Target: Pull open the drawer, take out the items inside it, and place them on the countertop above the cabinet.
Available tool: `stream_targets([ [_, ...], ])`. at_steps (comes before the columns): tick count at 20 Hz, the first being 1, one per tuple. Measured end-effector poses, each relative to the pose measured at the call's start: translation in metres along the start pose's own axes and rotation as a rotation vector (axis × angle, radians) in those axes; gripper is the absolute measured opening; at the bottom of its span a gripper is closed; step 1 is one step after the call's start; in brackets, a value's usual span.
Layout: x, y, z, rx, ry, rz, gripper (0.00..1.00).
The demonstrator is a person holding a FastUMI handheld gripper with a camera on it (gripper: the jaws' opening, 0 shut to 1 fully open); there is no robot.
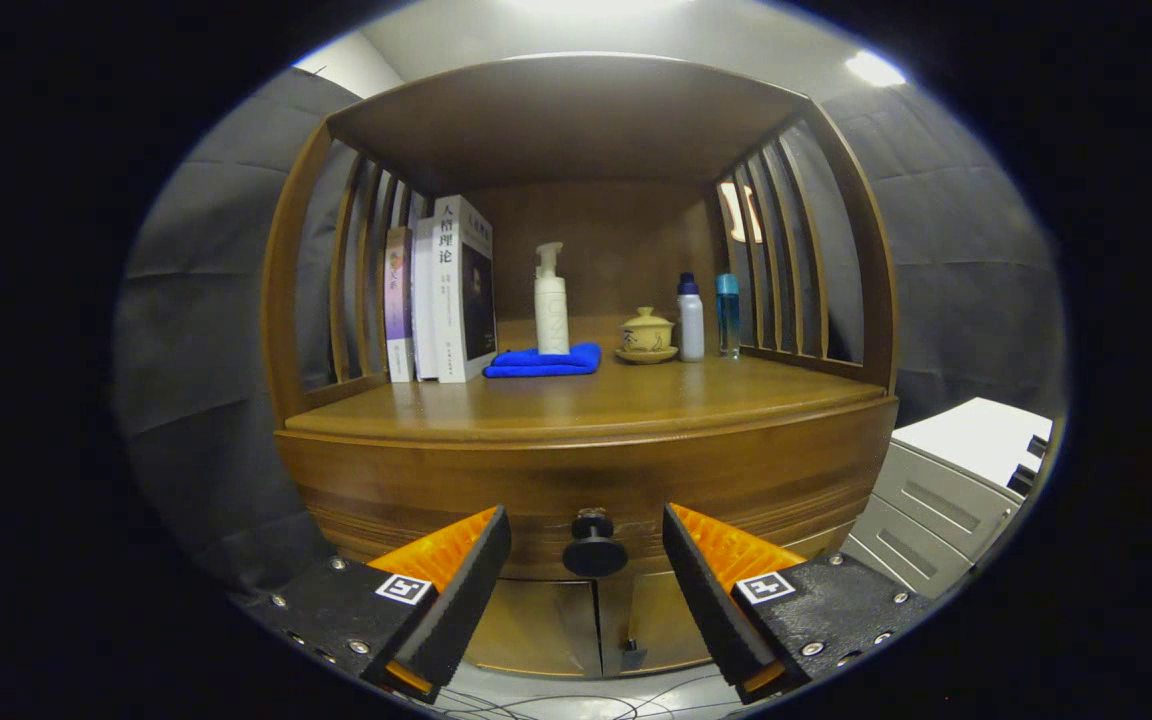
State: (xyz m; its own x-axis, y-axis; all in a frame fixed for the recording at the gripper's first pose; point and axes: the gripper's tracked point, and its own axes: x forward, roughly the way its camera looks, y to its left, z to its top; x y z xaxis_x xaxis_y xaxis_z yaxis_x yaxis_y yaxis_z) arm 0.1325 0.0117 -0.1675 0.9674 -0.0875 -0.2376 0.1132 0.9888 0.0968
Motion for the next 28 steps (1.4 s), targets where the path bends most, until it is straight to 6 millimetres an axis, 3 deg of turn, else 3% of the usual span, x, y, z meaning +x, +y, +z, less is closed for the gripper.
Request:
stream_targets([
  [3, 0.009, -0.006, -0.012, 0.035, 0.005, 0.017, 0.95],
  [8, 0.032, -0.004, -0.023, -0.058, 0.014, 0.033, 0.92],
  [15, 0.042, 0.0, -0.028, -0.093, -0.006, 0.052, 0.5],
  [25, 0.041, -0.002, -0.03, -0.059, -0.02, 0.02, 0.3],
  [28, 0.041, -0.001, -0.031, -0.047, -0.022, 0.034, 0.29],
])
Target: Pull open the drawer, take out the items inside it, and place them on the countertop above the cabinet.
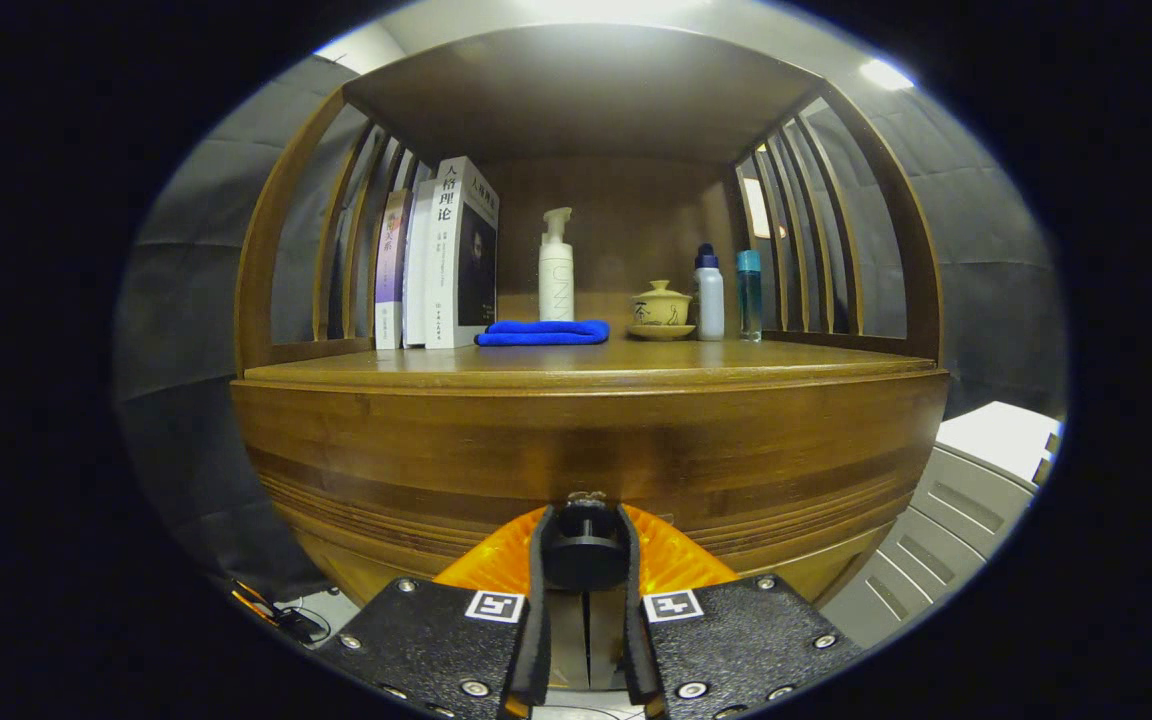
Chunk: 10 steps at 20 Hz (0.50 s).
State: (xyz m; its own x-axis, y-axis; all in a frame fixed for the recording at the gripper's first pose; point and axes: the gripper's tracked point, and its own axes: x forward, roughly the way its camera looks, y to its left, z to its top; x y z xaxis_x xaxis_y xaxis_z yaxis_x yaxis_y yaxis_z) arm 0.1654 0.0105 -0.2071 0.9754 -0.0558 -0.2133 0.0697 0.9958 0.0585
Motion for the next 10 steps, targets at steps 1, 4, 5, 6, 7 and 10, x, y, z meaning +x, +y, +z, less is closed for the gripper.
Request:
stream_targets([
  [1, 0.0, 0.0, 0.0, -0.004, -0.002, 0.011, 0.29],
  [4, -0.002, -0.001, -0.001, -0.005, 0.008, 0.012, 0.29],
  [5, -0.004, -0.002, -0.001, -0.007, 0.011, 0.008, 0.29],
  [6, -0.007, -0.001, -0.001, -0.006, 0.013, 0.004, 0.29],
  [7, -0.009, -0.002, -0.001, -0.002, 0.018, 0.003, 0.29],
  [10, -0.02, -0.002, -0.003, 0.004, 0.02, 0.002, 0.29],
])
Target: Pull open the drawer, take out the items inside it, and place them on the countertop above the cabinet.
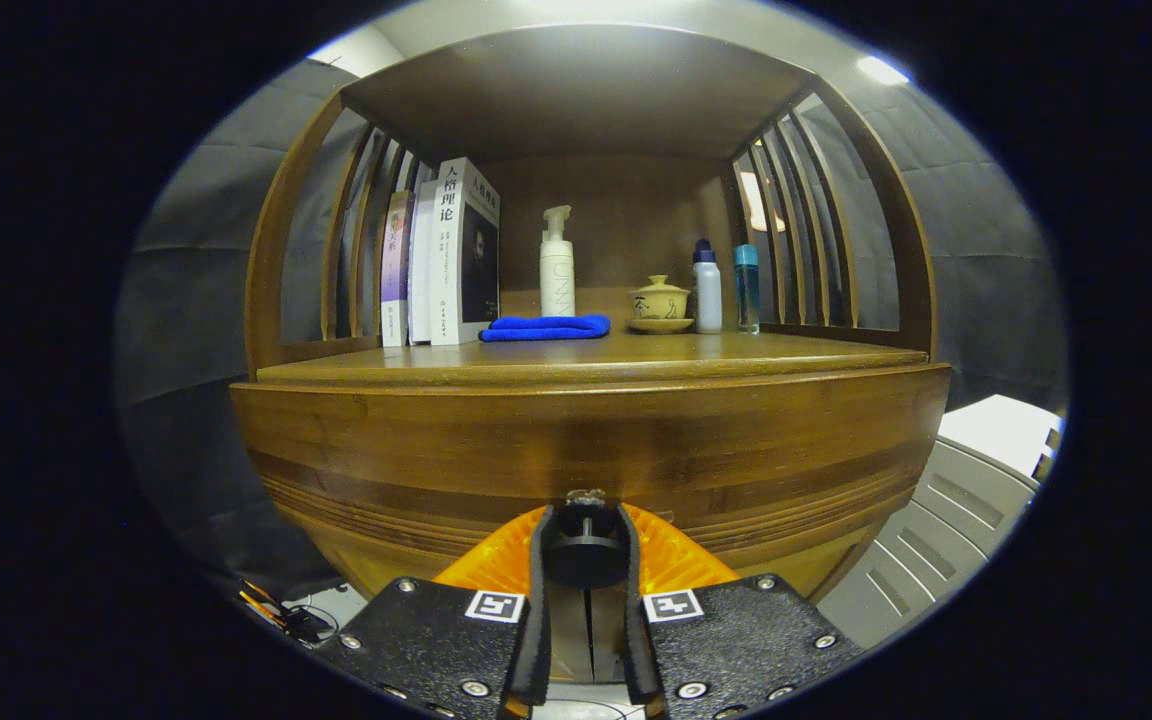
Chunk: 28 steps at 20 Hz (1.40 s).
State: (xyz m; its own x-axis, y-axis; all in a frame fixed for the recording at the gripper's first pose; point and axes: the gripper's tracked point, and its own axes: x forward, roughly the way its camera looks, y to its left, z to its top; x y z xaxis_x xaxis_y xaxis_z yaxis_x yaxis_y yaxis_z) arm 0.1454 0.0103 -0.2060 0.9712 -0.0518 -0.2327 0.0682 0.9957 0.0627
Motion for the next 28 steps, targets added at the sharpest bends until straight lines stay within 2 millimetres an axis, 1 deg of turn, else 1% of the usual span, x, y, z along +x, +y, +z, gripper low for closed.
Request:
stream_targets([
  [5, -0.025, -0.001, -0.004, 0.021, 0.015, -0.014, 0.29],
  [9, -0.054, 0.0, -0.008, 0.013, 0.015, -0.01, 0.29],
  [13, -0.083, 0.002, -0.018, 0.012, 0.028, 0.002, 0.3],
  [14, -0.09, 0.002, -0.018, 0.005, 0.025, 0.006, 0.29],
  [18, -0.108, 0.004, -0.023, 0.027, 0.048, -0.003, 0.29],
  [21, -0.117, 0.004, -0.025, 0.001, 0.06, -0.002, 0.29],
  [26, -0.136, 0.005, -0.03, 0.009, 0.073, 0.011, 0.29],
  [28, -0.14, 0.006, -0.03, -0.006, 0.074, 0.015, 0.29],
])
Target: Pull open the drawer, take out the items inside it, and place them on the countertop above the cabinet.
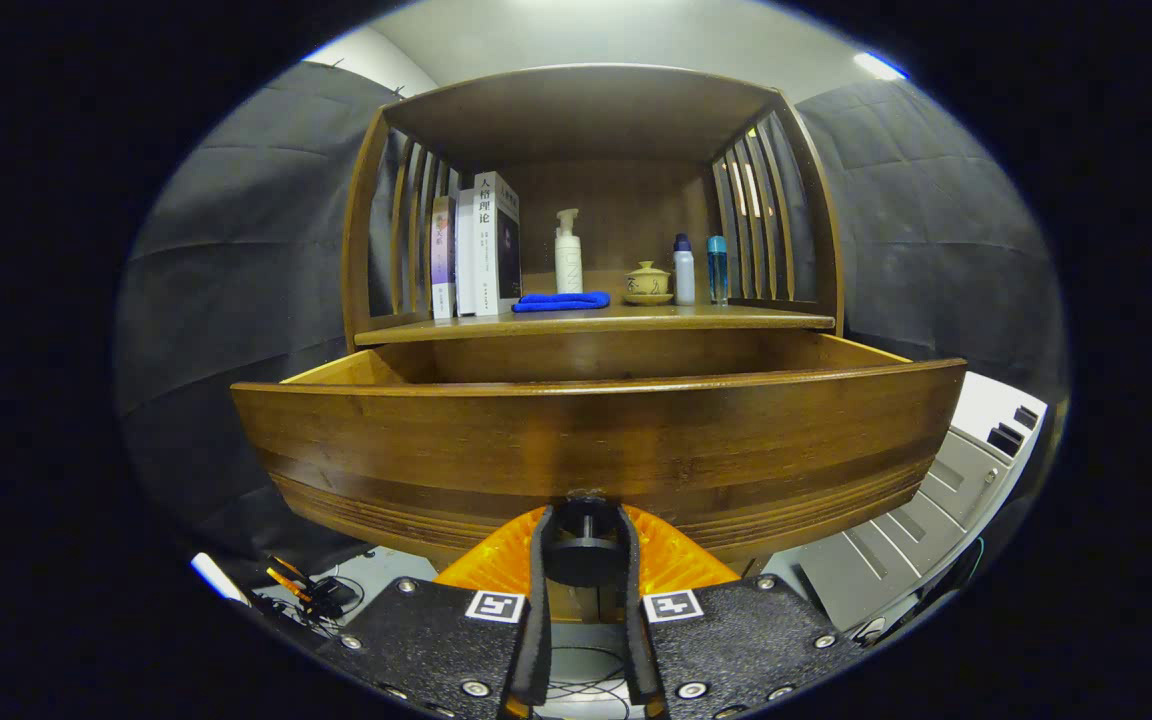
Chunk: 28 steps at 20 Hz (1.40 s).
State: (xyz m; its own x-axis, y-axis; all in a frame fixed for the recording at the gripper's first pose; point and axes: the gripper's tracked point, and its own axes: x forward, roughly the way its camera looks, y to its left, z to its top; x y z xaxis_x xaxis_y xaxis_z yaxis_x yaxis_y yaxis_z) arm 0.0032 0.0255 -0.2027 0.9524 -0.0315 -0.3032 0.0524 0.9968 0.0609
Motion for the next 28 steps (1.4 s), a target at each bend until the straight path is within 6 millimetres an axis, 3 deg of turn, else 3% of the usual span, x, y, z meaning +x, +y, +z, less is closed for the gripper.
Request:
stream_targets([
  [8, -0.005, 0.0, -0.001, 0.014, -0.005, -0.014, 0.31],
  [12, -0.009, 0.008, 0.008, 0.029, 0.005, 0.039, 0.51],
  [16, -0.02, 0.022, 0.038, 0.068, -0.064, 0.133, 0.7],
  [21, -0.034, 0.019, 0.097, 0.007, -0.168, 0.118, 0.94],
  [23, -0.031, 0.019, 0.113, -0.027, -0.157, 0.105, 0.94],
  [25, -0.026, 0.023, 0.115, -0.073, -0.098, 0.112, 0.94],
  [28, -0.022, 0.031, 0.142, -0.113, -0.131, 0.116, 0.94],
])
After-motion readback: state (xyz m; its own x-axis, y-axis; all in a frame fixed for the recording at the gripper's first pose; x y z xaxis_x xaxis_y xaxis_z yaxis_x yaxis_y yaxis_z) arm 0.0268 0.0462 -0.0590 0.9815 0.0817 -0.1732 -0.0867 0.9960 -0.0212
